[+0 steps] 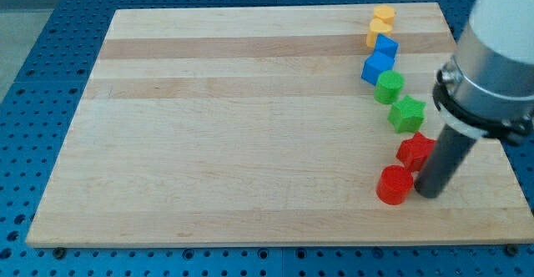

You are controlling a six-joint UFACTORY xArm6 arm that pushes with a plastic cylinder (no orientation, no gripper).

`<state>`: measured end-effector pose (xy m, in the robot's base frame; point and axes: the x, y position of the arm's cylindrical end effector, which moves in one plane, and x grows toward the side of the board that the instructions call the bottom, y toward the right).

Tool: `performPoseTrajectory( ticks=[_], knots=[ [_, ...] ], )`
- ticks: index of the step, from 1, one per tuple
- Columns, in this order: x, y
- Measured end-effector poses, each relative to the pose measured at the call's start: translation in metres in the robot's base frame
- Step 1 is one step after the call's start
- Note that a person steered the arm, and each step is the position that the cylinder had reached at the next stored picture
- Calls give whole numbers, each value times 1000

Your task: Place the red circle vertically below the red star

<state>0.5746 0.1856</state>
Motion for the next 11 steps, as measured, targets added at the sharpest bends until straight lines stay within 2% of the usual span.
performPoseTrajectory(
  ticks=[1,3,4,5,7,11],
  knots=[
    [20,6],
    [20,-102],
    [20,-126],
    [-1,-127],
    [-9,-126],
    [-9,-45]
  ],
)
